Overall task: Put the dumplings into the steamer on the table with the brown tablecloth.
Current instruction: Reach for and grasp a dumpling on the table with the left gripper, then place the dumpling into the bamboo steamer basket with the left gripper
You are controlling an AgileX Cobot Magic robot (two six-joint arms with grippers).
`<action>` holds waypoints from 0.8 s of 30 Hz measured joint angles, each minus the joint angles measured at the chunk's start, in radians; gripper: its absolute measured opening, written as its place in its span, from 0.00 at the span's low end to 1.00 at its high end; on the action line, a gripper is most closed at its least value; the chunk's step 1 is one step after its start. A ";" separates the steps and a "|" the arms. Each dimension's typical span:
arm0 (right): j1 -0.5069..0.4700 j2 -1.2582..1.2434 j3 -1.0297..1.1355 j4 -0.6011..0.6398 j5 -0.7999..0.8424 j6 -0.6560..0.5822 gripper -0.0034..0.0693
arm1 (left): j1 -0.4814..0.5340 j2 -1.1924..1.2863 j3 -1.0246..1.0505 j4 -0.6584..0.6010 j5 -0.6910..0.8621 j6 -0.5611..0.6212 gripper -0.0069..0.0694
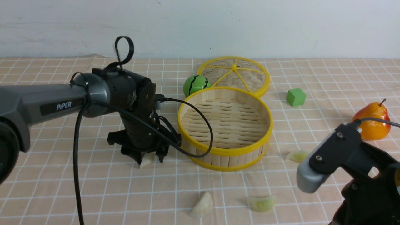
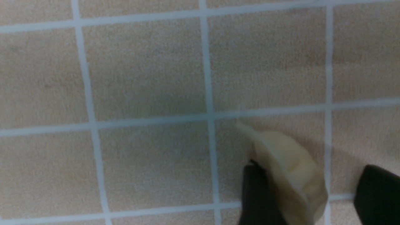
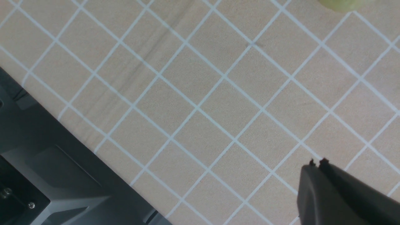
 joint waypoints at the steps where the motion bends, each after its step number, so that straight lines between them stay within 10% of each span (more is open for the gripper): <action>1: 0.000 0.000 0.000 0.000 0.000 0.000 0.05 | 0.000 0.000 -0.002 0.000 0.000 0.000 0.51; 4: 0.000 0.000 0.000 0.000 0.000 0.002 0.05 | 0.000 0.000 -0.019 0.018 0.023 -0.001 0.33; 14: 0.000 -0.079 -0.046 -0.043 0.056 0.036 0.06 | -0.069 -0.026 -0.315 0.038 0.240 0.097 0.35; 24: 0.000 -0.314 -0.071 -0.139 0.085 0.161 0.07 | -0.260 0.109 -0.636 0.011 0.144 0.055 0.35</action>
